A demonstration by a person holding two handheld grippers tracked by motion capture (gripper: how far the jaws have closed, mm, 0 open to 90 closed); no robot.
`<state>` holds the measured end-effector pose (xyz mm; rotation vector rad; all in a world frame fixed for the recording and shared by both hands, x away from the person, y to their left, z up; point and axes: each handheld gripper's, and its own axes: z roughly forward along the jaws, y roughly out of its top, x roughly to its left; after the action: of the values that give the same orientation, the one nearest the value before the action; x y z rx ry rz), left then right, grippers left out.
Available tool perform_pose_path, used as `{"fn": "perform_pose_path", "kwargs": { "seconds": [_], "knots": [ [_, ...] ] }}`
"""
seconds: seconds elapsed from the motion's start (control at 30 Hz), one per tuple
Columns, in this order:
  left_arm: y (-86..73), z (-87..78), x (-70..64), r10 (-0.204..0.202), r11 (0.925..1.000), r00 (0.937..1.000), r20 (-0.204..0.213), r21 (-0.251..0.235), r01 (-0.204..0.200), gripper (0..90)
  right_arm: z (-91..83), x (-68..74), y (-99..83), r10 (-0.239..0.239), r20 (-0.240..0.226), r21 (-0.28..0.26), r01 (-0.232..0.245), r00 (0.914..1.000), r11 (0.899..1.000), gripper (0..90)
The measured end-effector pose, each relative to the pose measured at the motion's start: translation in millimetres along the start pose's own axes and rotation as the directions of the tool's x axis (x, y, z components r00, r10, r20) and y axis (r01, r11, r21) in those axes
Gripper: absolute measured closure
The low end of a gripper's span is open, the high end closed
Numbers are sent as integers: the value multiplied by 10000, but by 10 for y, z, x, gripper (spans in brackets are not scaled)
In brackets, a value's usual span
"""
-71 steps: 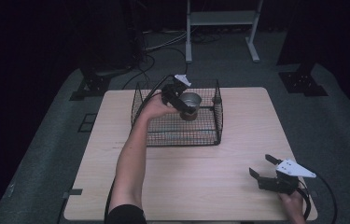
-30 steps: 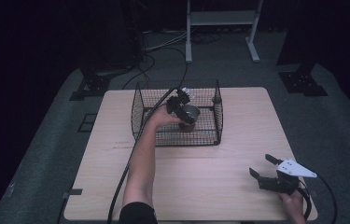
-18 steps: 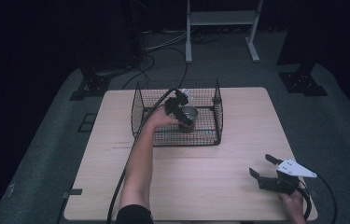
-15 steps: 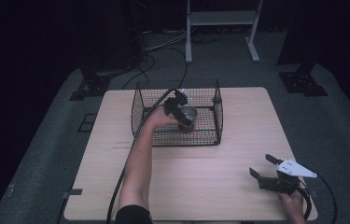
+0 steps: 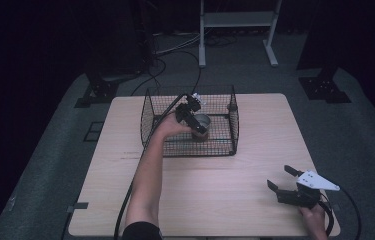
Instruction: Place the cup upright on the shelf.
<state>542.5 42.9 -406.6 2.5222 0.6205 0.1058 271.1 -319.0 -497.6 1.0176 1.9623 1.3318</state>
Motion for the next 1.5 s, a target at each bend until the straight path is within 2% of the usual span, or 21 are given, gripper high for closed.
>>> {"fn": "perform_pose_path", "kwargs": {
  "seconds": [0.2,0.23,0.37,0.67,0.73,0.83,0.93,0.97,1.1,1.5],
  "knots": [
    [18,-80,-32,131,9998,9996,-243,-152,-135,77,1,-1,0,12,25,12,-12,10000,10000,135],
    [17,-114,-42,20,9993,9997,-257,-368,-30,76,1,0,0,22,42,12,-22,10000,10000,134],
    [25,-194,-58,69,9983,9996,-279,-585,-86,76,5,2,1,34,81,32,-34,10000,10000,135],
    [42,-411,-166,376,9920,9979,-535,-1183,-437,72,10,12,4,-7,191,88,5,9998,10000,135],
    [20,-477,-198,400,9876,9975,-580,-1495,-483,72,9,15,4,6,200,101,-8,9998,9999,134],
    [-17,-532,-230,379,9857,9962,-779,-1608,-501,72,9,18,4,-7,237,110,5,9997,9999,135],
    [-77,-584,-263,300,9836,9964,-789,-1751,-435,72,10,18,4,-31,263,137,27,9996,9999,135],
    [-117,-626,-275,262,9793,9964,-810,-1979,-418,72,11,19,4,-45,280,144,41,9996,9999,134],
    [-171,-689,-295,114,9771,9959,-893,-2108,-301,72,16,20,6,-46,318,192,39,9995,9998,134],
    [-280,-801,-416,316,9715,9951,-940,-2310,-527,71,21,26,8,-93,372,253,84,9993,9996,135]
  ]
}}
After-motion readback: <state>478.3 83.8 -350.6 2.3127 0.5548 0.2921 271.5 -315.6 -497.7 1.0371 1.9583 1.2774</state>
